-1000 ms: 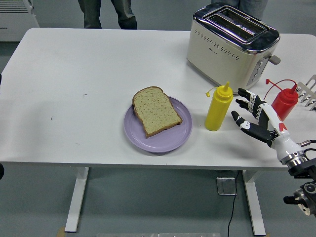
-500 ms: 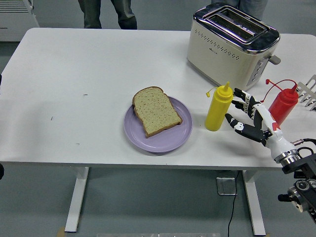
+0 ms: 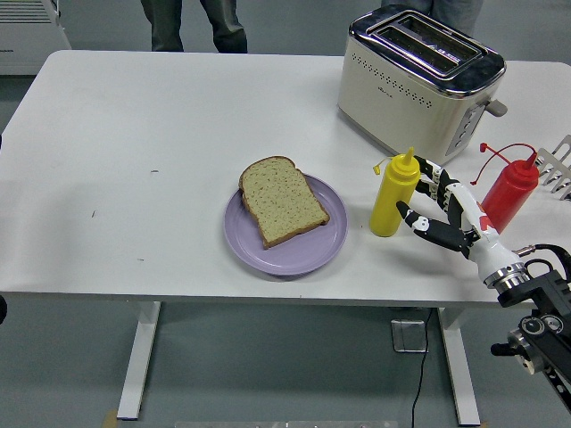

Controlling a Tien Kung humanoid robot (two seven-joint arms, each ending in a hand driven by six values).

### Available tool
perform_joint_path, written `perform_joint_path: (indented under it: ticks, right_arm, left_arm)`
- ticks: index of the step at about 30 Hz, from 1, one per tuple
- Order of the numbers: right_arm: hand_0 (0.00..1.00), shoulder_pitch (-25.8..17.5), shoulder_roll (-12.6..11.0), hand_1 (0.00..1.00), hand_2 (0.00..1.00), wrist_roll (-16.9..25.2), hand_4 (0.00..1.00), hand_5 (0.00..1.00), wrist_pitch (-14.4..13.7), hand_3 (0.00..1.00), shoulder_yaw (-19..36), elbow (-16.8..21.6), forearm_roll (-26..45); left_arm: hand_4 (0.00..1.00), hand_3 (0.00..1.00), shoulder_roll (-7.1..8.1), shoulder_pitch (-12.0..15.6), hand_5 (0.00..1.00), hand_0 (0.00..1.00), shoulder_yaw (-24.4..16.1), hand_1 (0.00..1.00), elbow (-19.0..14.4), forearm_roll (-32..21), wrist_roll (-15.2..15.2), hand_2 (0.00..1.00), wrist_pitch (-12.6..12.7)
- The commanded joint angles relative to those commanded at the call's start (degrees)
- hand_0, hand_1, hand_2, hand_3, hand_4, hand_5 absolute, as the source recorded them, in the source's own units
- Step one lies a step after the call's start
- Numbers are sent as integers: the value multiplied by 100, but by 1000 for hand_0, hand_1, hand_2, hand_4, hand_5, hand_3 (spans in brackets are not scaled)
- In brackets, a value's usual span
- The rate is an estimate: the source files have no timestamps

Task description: Pick up the cup,pour liquid into bread,place the cup on the desk

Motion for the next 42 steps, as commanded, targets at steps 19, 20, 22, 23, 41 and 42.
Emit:
perform_joint_path:
  ticks: [19,20,22,23,41,42]
  right_arm:
    - [880,82,66,844,919,-9,738,195,91,948,-218,-74,-2]
    - [818,83,65,799,851,-9,729,194,93,905,-226,-75,-2]
    - [818,85,67,799,851,-1,729,194,83,905,-254,-83,-3]
    - [818,86,69,799,851,1,729,194,77,905,-262,-88,-3]
    - [670,177,109,678,686,90,662,154,-140,783,-388,-208,58]
    - [670,177,110,678,686,94,662,154,-150,783,-387,-211,59]
  left_arm:
    - [655,818,0,-12,998,828,-26,818,10,7,3,859,4]
    - [655,818,0,-13,998,828,-27,818,11,7,3,859,5]
    - [655,818,-2,-11,998,828,-29,818,9,8,4,859,4]
    - [655,818,-2,-11,998,828,-29,818,9,7,3,859,4]
    - [655,818,-4,-9,998,828,-24,818,8,10,3,859,4]
    - [655,818,-3,-9,998,828,-24,818,8,10,3,859,4]
